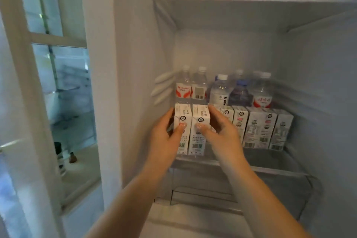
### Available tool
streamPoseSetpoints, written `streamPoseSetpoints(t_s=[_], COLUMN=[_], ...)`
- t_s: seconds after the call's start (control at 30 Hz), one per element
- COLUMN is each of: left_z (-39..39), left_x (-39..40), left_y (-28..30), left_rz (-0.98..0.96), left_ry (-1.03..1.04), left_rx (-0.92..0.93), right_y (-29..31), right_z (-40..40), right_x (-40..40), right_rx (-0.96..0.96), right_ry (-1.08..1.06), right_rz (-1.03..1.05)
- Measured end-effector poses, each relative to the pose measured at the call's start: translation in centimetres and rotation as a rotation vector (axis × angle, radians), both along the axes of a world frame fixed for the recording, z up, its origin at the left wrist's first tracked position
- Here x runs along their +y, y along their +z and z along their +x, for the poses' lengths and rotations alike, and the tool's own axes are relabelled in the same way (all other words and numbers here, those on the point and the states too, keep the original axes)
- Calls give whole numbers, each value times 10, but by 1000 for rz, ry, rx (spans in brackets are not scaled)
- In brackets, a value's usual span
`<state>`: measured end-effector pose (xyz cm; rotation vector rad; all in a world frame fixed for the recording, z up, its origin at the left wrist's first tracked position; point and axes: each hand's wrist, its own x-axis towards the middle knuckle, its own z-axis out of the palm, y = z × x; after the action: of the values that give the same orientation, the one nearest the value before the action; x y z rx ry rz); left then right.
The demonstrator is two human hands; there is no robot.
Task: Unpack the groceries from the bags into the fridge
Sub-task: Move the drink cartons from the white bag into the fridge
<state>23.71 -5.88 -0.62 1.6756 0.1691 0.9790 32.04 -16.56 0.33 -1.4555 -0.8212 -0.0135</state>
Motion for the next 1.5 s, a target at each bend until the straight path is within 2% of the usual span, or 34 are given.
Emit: streamPoseSetpoints(t_s=[0.47,0.67,0.8,0.93,1.07,1.3,1.5], left_z=[52,48,38,34,40,50,63], left_x=[30,28,28,24,26,29,37], left_y=[-29,-35,-34,-33,-35,-36,-37], left_rz=[-2,79,156,91,82,114,94], left_ry=[98,76,-22,-125,-122,-81,-60], left_rx=[22,72,157,138,135,161,189], right_y=[-20,-28,-41,-53,-55,-46,-43], right_z=[41,34,22,14,20,25,38], right_x=[35,29,11,4,6,12,17], right_rx=[-2,-152,-205,-211,-228,-369,-449], right_ry=[-36,-89,-29,42,11,-38,-153], right_rz=[-49,-107,-275,-464,-543,-712,-809])
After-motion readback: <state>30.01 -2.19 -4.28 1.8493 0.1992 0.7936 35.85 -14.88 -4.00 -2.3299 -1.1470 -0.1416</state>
